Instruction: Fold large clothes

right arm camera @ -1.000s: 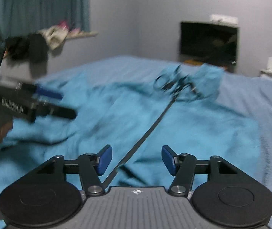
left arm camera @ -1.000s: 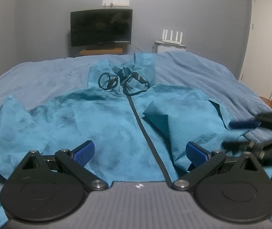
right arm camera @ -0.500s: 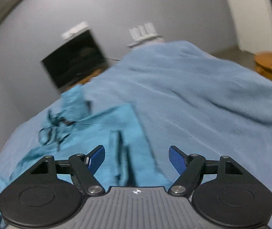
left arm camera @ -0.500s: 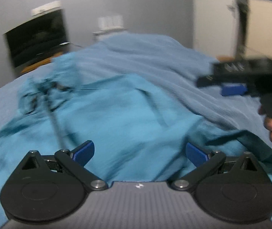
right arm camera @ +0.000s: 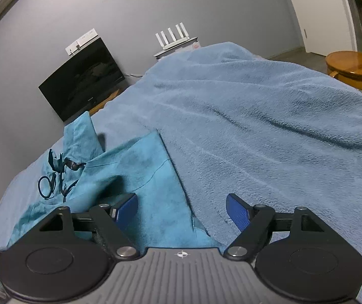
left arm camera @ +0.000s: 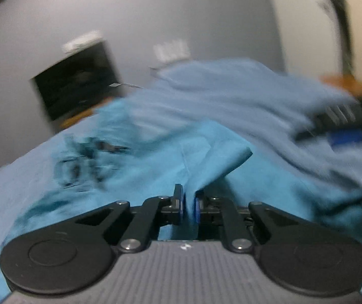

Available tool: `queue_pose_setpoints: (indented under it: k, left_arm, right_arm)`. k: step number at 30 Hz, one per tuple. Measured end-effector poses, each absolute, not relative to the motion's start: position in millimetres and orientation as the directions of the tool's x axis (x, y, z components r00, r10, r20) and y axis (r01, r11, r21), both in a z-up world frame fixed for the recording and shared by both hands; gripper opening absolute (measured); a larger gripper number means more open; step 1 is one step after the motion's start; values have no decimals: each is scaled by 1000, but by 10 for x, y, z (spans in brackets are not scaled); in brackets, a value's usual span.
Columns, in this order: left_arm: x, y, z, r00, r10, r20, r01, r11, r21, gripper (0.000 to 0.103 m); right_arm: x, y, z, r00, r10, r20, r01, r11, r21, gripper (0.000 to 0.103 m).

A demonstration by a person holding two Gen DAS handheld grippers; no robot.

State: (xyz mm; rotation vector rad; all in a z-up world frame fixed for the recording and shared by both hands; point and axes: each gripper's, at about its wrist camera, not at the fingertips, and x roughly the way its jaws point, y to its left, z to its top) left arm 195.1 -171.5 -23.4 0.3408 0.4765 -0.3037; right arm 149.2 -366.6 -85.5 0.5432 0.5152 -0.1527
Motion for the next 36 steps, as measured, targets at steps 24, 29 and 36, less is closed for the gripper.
queue_pose_setpoints:
  k: [24, 29, 36]
  left_arm:
    - [2072, 1238, -923, 691, -114, -713, -282, 866, -412, 31]
    - [2066, 1286, -1024, 688, -113, -717, -307, 850, -428, 32]
    - [2028, 1173, -961, 681, -37, -731, -286, 906, -312, 32]
  right_arm:
    - [1776, -3058, -1059, 785, 54, -617, 97, 973, 209, 78]
    - [1780, -2856, -1067, 789, 129, -600, -30, 985, 172, 78]
    - [1824, -2470, -1198, 733, 224, -642, -221, 971, 86, 71]
